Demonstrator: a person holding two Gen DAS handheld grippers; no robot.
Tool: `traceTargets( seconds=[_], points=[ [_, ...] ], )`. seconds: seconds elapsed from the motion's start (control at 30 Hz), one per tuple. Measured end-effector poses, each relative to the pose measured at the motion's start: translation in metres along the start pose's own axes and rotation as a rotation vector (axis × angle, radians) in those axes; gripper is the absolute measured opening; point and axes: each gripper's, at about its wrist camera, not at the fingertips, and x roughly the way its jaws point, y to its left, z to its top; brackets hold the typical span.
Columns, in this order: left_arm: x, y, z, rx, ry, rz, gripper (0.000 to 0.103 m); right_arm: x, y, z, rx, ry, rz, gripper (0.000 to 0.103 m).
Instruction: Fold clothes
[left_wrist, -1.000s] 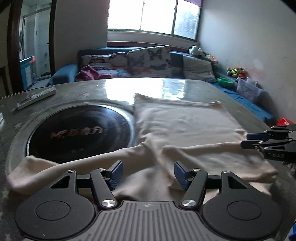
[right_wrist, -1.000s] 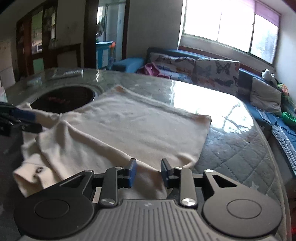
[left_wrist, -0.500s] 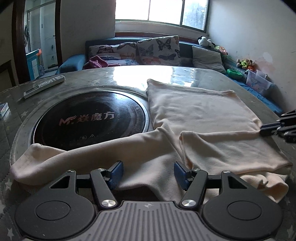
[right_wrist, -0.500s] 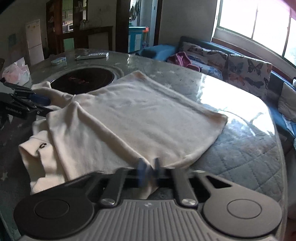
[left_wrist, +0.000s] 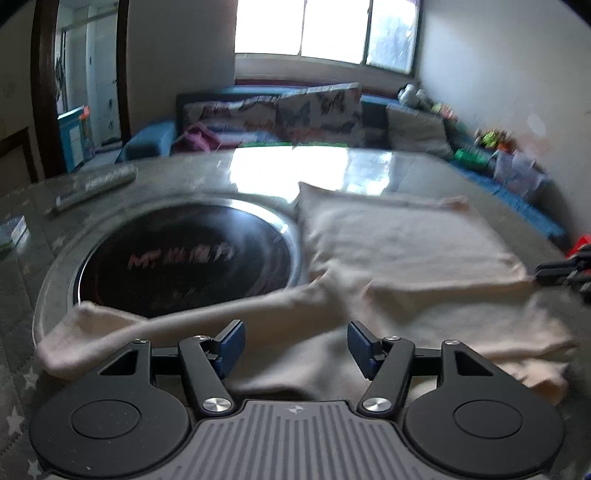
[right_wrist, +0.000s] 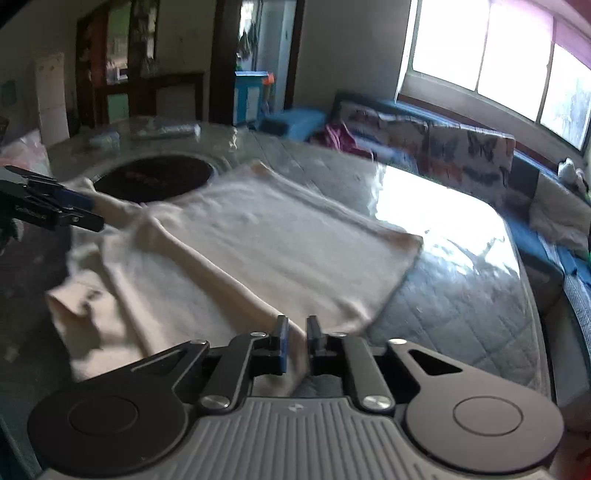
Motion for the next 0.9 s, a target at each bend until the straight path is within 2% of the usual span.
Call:
traceTargets(
  seconds=[0.03,0.07,0.13,0.17,0.2,0.3,0.37,0.43,0.53,0.6,0.67,0.77,0.9],
  points=[
    [-0.004,-0.004,0.002,0.002,-0.013,-0.024,0.064,-0.001,0.005,0.000,0.004,-0.003,0.006,0.036],
    [-0.007,-0.010,0.002,0.012,-0.021,-0.050,0.064,-0.002,0.010,0.000,0.007,-0.007,0.011,0.045],
    [-0.008,-0.022,0.001,0.040,-0.032,-0.075,0.064,-0.003,0.020,-0.002,0.010,-0.012,0.021,0.048],
    [-0.005,-0.027,0.000,0.048,-0.031,-0.079,0.064,-0.002,0.023,-0.004,0.018,-0.012,0.019,0.052],
    [-0.001,-0.031,-0.001,0.046,-0.022,-0.080,0.063,0.000,0.026,-0.007,0.028,-0.012,0.017,0.062],
    [0.012,-0.033,-0.010,0.038,0.017,-0.067,0.058,0.006,0.034,-0.018,0.076,-0.006,0.009,0.071],
    [0.016,-0.031,-0.016,0.033,0.040,-0.052,0.056,0.009,0.038,-0.024,0.091,-0.004,-0.006,0.081],
    [0.013,-0.027,-0.018,0.036,0.032,-0.055,0.056,0.010,0.041,-0.028,0.102,-0.010,-0.016,0.083],
    [0.001,-0.013,-0.014,0.010,-0.003,-0.044,0.056,0.010,0.040,-0.027,0.122,-0.014,-0.024,0.093],
    [-0.005,0.003,-0.009,-0.010,-0.038,0.011,0.056,0.012,0.041,-0.029,0.128,-0.014,-0.027,0.095],
    [-0.007,0.024,-0.002,-0.042,-0.060,0.086,0.056,0.014,0.042,-0.031,0.133,-0.015,-0.033,0.103],
    [-0.005,0.058,0.004,-0.075,-0.089,0.216,0.058,0.016,0.040,-0.035,0.161,-0.027,-0.038,0.103],
    [0.005,0.099,0.008,-0.087,-0.062,0.344,0.063,0.017,0.034,-0.037,0.214,-0.028,-0.017,0.103]
  ],
)
